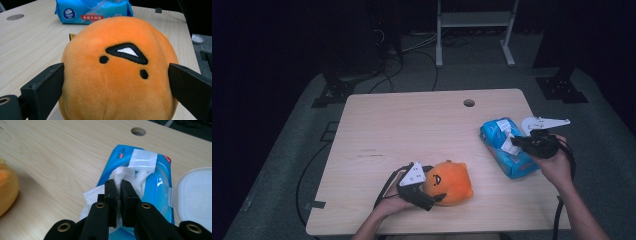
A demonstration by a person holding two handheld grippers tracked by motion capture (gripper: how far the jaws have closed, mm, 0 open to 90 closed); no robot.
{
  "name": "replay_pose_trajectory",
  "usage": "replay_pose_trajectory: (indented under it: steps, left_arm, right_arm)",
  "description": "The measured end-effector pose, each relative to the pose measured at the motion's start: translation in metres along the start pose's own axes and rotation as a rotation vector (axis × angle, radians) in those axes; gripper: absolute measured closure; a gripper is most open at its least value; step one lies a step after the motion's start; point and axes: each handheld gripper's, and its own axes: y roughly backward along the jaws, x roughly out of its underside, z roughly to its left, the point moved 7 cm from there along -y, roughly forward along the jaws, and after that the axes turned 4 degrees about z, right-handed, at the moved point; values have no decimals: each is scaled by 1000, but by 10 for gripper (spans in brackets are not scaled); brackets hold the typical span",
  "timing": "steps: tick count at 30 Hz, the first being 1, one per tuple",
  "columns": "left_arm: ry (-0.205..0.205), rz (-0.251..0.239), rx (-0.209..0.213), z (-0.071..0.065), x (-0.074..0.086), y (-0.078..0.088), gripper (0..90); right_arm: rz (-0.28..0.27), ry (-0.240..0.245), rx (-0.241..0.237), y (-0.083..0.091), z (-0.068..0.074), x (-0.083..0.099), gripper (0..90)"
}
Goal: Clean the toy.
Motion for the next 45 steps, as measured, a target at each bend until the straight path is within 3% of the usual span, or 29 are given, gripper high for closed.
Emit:
replay_pose_trajectory:
  steps: [5,7,8,9,10,14,15,17,20,21,22,23,30,37,42,45]
  left_arm:
    - [-8,8,-2,0,0,0,30]
    - [-2,5,-1,0,1,0,30]
    - [-2,5,-1,0,1,0,30]
    - [-1,4,-1,0,1,0,31]
    - [-1,4,-1,0,1,0,30]
    - [-6,7,-4,0,1,0,30]
    - [-7,5,-4,0,1,0,31]
    - [-7,5,-4,0,2,0,30]
    - [-5,7,-2,1,2,0,30]
    - [-5,8,-2,1,2,0,30]
    - [-5,9,-2,1,3,0,30]
    - [-7,9,-3,0,3,0,30]
    - [-6,7,-3,0,3,0,30]
    - [-5,4,-2,0,3,0,30]
    - [-5,7,-3,0,3,0,30]
    - [-6,4,-2,0,3,-1,28]
  right_arm:
    - [-29,45,-33,18,18,-9,843]
    - [-66,83,-63,30,36,-18,844]
    - [-66,83,-63,30,36,-18,844]
    - [-83,115,-82,38,49,-23,843]
    - [-83,115,-82,38,49,-23,843]
    - [-114,181,-129,50,78,-30,843]
    - [-128,217,-165,55,96,-33,843]
    - [-132,230,-178,57,103,-33,843]
    - [-135,279,-222,59,127,-33,842]
    - [-136,303,-255,58,141,-33,843]
    - [-136,303,-255,58,141,-33,843]
    - [-137,324,-288,57,154,-32,842]
    - [-96,365,-347,49,184,-24,842]
    - [-33,365,-495,41,209,-8,840]
    - [39,342,-551,20,208,-4,833]
    - [47,332,-549,9,204,-7,815]
